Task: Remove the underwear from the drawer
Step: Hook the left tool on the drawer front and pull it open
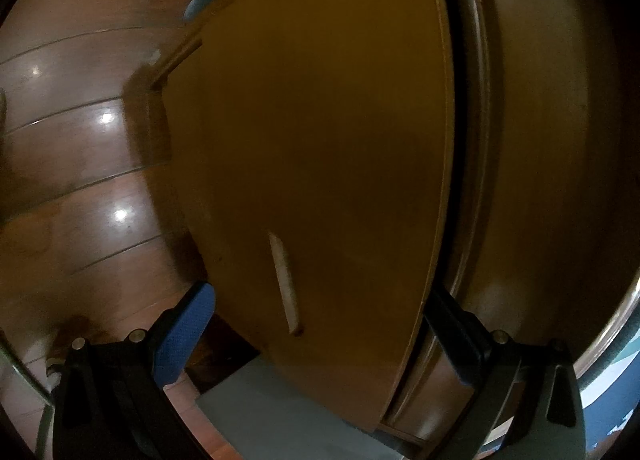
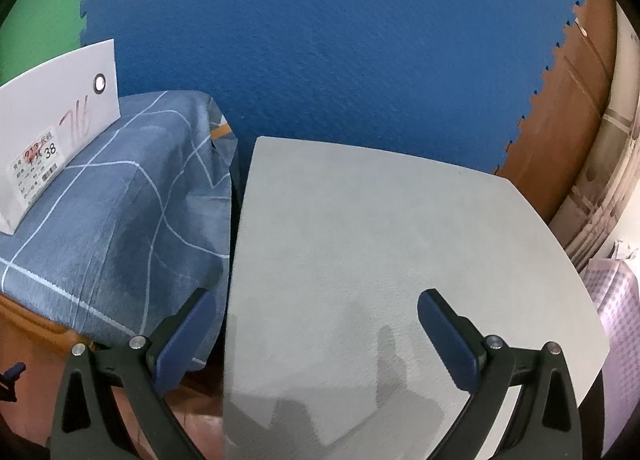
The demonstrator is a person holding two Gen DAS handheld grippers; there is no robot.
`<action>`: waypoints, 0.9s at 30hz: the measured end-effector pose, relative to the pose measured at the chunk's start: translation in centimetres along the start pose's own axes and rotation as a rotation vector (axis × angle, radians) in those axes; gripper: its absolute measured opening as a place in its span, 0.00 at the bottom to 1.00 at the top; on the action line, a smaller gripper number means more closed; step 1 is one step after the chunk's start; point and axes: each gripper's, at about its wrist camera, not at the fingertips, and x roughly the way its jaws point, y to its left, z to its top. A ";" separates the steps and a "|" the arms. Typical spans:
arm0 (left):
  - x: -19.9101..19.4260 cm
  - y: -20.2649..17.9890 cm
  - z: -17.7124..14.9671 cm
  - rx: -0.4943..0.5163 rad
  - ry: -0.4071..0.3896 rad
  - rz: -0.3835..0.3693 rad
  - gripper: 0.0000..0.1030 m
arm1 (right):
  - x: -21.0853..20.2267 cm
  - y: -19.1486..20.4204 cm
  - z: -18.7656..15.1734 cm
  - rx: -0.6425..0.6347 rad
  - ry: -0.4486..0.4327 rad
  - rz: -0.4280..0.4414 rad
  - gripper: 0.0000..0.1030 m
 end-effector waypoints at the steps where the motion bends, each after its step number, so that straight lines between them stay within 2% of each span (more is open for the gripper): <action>1: 0.0 0.0 -0.1 0.000 -0.003 0.003 1.00 | -0.1 0.1 0.0 -0.003 -0.002 -0.003 1.00; 6: 2.0 1.0 -1.1 -0.008 -0.008 0.010 1.00 | -0.2 0.3 0.0 -0.012 -0.004 -0.005 1.00; 10: 5.3 2.8 -2.4 0.019 -0.021 0.007 1.00 | -0.1 0.1 0.0 0.000 -0.002 0.000 1.00; 12: 5.2 3.2 -3.3 0.050 -0.043 0.023 1.00 | -0.1 -0.1 0.0 0.010 0.001 0.001 1.00; 15: 3.7 2.5 -4.6 0.207 -0.136 0.080 1.00 | -0.1 -0.2 0.0 0.013 -0.006 0.003 1.00; 22: 2.7 3.9 -4.9 0.132 -0.085 0.070 1.00 | -0.3 0.2 0.1 -0.009 -0.016 -0.010 1.00; 27: 1.3 4.3 -5.6 0.172 -0.076 0.103 1.00 | -0.4 0.3 0.2 -0.016 -0.018 -0.008 1.00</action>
